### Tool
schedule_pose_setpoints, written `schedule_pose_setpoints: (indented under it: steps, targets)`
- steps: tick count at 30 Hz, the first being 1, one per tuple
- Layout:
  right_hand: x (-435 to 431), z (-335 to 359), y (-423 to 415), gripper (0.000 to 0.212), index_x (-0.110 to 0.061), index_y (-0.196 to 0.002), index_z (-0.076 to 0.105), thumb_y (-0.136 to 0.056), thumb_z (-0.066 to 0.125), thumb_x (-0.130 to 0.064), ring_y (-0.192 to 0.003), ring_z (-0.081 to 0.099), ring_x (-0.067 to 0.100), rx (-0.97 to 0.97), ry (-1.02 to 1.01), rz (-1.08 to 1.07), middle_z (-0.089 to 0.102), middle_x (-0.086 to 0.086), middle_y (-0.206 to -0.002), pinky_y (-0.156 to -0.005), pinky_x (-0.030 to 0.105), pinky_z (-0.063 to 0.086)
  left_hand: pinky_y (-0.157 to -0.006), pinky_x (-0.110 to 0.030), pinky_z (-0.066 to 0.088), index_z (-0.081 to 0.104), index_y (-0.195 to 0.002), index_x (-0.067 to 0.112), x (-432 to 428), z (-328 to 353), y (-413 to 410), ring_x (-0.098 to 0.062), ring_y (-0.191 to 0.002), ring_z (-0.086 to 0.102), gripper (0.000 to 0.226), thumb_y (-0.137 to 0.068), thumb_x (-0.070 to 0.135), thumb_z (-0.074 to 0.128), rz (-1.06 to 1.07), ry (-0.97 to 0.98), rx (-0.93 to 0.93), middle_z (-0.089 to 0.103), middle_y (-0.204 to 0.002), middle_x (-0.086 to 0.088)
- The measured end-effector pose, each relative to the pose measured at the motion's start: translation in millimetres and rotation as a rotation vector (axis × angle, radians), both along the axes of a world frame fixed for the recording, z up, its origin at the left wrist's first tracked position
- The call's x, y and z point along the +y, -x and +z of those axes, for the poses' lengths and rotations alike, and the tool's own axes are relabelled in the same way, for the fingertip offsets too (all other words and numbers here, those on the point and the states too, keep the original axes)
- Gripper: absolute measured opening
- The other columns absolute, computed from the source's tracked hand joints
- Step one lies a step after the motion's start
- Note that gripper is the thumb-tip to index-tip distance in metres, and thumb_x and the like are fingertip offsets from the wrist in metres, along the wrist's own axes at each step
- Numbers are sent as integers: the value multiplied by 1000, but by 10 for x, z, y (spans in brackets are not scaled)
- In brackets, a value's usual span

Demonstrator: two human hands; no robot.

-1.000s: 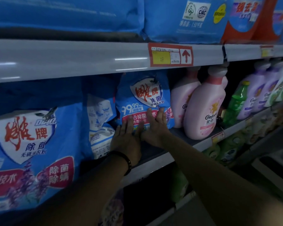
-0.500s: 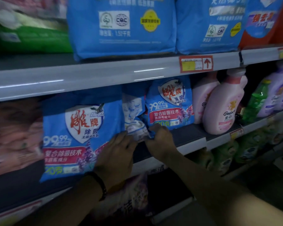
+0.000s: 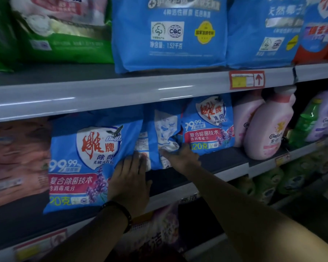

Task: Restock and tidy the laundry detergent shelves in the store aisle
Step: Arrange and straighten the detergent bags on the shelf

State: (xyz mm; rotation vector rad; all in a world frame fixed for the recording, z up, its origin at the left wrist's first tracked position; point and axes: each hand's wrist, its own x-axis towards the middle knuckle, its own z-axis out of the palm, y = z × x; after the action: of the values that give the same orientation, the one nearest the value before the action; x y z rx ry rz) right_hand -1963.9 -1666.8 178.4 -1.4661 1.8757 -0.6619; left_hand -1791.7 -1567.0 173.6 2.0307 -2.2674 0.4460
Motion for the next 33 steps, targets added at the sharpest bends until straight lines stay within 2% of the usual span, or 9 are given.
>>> schedule_pose_setpoints:
  steps: [5,9,12,15,20,23,26,31,33]
  targets:
    - [-180,-20,-30,142,-27,-152,42,-33,62,-103,-140,44,40,1,-25,-4,51,9,-151,-114,57,41,-121,-47,30,31,-161,13,-20,-33,-62,-31,-146,33,81,-98,63,33,-33,24,64,30,-167,-9]
    - [-414,-341,145,137,-19,-123,68,-14,71,-102,-104,72,26,-141,52,-18,75,1,-116,-93,51,60,-125,-41,19,29,-160,20,-3,26,-77,-22,-151,22,83,-96,73,25,-63,-9,214,23,-168,2]
    - [73,13,95,102,-17,-112,72,-39,84,-87,-97,74,25,-210,149,-45,78,0,-106,-91,48,61,-117,-39,32,56,-129,30,-65,108,-152,-13,-137,38,70,-88,80,28,-110,-91,429,49,-143,16]
    - [579,292,11,41,-21,-102,68,-77,90,-44,-99,75,24,-315,198,-85,80,3,-105,-88,39,61,-84,-42,53,67,-85,19,-91,236,-256,-12,-89,62,45,-98,59,52,-131,-127,879,65,-89,10]
    - [1043,444,53,41,-16,-98,70,-80,84,-50,-87,69,23,-317,253,-267,76,4,-95,-75,27,48,-68,-15,45,75,-101,30,190,621,-41,-13,-90,68,16,-104,32,59,-45,-75,1009,71,-96,8]
    - [1371,656,171,43,-18,-88,66,-78,81,-57,-89,70,28,-194,316,-294,74,2,-90,-74,30,46,-91,-35,56,72,-110,27,392,870,372,-12,-101,68,35,-93,58,66,-29,-225,1221,71,-108,10]
    - [1757,841,323,38,-18,-89,65,-84,63,-56,-94,70,34,22,427,-265,74,5,-93,-77,39,56,-86,-38,59,68,-115,32,627,1096,802,-10,-102,70,76,-64,88,70,-20,-399,1402,73,-113,12]
    - [2351,1065,423,39,-17,-126,64,-91,62,-34,-117,61,29,437,501,-38,69,3,-119,-95,42,51,-89,-44,63,58,-118,28,876,1197,1477,-23,-94,76,119,-20,92,81,165,-314,1626,77,-103,2]
    - [2499,1092,436,45,-21,-133,62,-90,63,-36,-121,57,25,533,518,12,67,-2,-123,-98,40,47,-88,-48,64,66,-115,21,877,1198,1507,-26,-90,78,106,-34,86,84,235,-334,1707,80,-97,-5]
